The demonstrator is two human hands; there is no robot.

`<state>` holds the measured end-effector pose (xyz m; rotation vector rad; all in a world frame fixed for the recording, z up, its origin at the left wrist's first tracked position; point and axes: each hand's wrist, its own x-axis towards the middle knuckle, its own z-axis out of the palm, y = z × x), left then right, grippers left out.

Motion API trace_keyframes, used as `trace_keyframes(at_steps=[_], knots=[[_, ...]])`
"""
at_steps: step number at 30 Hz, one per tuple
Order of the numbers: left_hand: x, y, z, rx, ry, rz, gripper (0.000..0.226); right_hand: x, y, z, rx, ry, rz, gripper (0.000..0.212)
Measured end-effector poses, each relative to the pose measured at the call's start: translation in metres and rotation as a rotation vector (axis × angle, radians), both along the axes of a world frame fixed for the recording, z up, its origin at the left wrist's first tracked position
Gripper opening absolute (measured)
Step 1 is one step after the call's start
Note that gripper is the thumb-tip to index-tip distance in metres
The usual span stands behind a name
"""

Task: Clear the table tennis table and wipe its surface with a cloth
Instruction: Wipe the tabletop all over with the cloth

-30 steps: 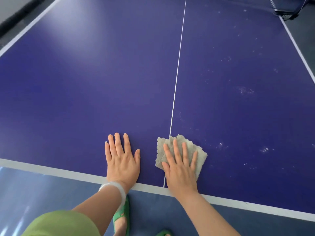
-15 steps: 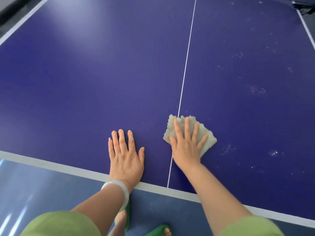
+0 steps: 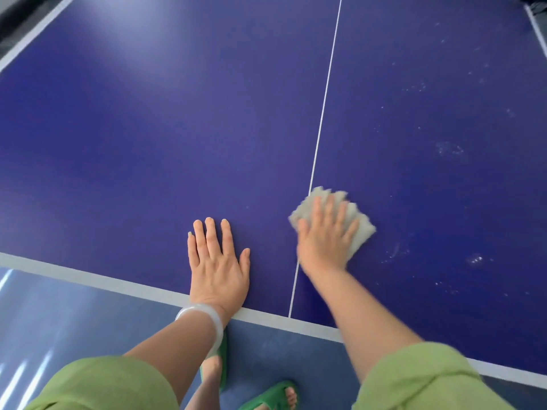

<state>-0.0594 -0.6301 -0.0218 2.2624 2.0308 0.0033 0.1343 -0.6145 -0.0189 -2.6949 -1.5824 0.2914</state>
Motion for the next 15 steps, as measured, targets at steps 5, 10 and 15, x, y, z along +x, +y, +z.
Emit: trace_keyframes(at_steps=[5, 10, 15], knots=[[0.0, 0.001, 0.0, 0.014, -0.022, 0.002, 0.071, 0.033, -0.04, 0.001, -0.046, -0.022, 0.369, 0.064], [0.002, 0.0, 0.001, 0.01, -0.017, 0.003, 0.072, 0.076, -0.038, 0.01, -0.082, -0.035, -0.275, 0.063], [0.002, 0.0, 0.002, -0.003, -0.012, 0.006, 0.073, -0.025, -0.052, 0.004, 0.016, 0.019, 0.209, 0.065]])
